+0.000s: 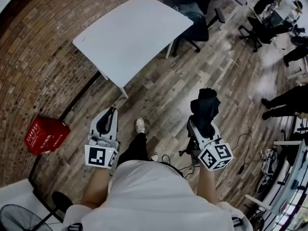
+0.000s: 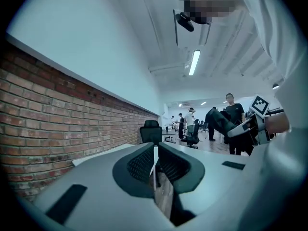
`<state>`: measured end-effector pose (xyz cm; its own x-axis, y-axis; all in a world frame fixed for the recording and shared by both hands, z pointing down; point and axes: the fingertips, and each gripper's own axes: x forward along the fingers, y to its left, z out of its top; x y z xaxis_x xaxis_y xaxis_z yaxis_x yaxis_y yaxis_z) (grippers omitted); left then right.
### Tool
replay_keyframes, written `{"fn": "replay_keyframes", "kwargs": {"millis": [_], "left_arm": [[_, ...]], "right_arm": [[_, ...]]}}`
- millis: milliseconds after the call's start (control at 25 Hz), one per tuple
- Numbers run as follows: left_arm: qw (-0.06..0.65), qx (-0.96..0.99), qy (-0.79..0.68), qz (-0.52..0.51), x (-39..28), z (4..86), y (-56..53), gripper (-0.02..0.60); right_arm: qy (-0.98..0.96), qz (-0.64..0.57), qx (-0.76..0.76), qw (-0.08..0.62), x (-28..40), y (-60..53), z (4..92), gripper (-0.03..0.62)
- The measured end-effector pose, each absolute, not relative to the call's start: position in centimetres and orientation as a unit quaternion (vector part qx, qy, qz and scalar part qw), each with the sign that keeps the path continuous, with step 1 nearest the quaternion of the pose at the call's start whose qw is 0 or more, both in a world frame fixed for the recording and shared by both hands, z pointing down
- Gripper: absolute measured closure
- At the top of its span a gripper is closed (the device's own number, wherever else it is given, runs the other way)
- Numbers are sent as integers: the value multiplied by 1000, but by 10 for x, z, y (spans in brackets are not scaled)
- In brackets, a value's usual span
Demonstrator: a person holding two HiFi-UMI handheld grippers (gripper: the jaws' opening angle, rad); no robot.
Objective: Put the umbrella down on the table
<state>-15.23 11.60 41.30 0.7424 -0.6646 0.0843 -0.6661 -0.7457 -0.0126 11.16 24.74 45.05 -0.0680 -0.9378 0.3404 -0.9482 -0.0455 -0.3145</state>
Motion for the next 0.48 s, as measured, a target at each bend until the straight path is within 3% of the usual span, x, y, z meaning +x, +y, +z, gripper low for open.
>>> {"fn": "replay_keyframes", "kwargs": {"millis": [480], "left_arm": [[7, 942, -335, 11, -116, 394, -66, 535]], "right_arm": [[-680, 215, 700, 39, 142, 83, 420, 347]]}}
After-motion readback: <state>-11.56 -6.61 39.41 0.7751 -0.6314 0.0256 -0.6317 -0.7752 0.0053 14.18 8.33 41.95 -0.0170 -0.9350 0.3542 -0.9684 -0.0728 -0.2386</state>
